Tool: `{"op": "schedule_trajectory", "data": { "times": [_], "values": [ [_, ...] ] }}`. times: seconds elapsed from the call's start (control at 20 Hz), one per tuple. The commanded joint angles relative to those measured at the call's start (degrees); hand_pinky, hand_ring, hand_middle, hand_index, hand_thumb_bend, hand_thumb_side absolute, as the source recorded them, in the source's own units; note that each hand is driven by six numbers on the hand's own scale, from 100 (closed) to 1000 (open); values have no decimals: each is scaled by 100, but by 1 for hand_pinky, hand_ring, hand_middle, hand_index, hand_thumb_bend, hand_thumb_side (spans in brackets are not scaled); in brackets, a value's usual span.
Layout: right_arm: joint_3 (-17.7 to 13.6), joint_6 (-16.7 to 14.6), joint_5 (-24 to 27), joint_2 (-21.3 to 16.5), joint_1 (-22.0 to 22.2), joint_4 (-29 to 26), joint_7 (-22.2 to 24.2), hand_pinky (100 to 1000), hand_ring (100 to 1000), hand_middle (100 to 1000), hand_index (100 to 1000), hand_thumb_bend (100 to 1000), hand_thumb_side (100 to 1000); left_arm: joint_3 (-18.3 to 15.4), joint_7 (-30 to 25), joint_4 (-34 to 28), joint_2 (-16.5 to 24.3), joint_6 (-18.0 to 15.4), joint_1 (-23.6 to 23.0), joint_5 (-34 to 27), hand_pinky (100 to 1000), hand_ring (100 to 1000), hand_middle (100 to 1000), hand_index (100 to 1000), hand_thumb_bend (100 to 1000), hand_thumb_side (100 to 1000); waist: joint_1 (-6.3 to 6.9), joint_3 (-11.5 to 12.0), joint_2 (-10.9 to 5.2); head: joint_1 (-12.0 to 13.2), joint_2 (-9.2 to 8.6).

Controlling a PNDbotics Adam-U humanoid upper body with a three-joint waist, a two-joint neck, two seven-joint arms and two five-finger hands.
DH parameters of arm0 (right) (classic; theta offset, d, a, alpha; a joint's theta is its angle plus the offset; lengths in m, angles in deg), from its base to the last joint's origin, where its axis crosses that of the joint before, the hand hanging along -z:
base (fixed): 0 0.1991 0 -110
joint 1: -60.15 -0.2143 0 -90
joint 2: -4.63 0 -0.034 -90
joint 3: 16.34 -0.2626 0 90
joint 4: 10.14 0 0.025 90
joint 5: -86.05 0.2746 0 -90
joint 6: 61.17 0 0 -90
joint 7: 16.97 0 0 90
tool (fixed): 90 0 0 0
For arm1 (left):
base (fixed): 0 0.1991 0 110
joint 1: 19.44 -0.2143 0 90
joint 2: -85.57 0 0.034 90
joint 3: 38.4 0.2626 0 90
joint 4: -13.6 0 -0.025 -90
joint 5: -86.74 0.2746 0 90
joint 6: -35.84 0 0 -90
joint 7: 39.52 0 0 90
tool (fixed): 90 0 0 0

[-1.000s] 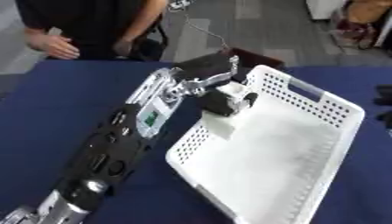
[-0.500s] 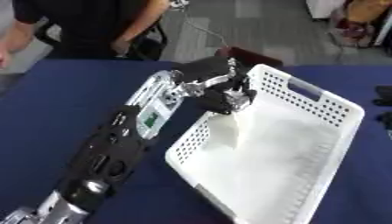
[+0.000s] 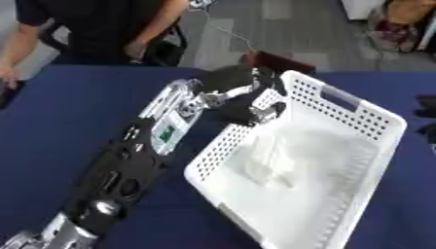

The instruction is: Pick up objects on the table and place them in the box.

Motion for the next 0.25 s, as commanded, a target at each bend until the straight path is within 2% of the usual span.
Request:
{"op": "schedule_trajectory", "data": {
  "times": [0.05,0.25],
  "values": [
    [-38,-4,34,-52,-65,-73,1,699,838,896,893,100,699,-25,-28,-162,22,-19,72,-68,568,783,829,852,169,1000,-18,17,-112,-3,3],
    [-46,-1,36,-57,-50,-64,-5,699,838,896,893,100,699,-18,-27,-260,49,-29,51,-130,569,768,801,848,175,1000,-26,43,-124,-16,14]
  ]
}}
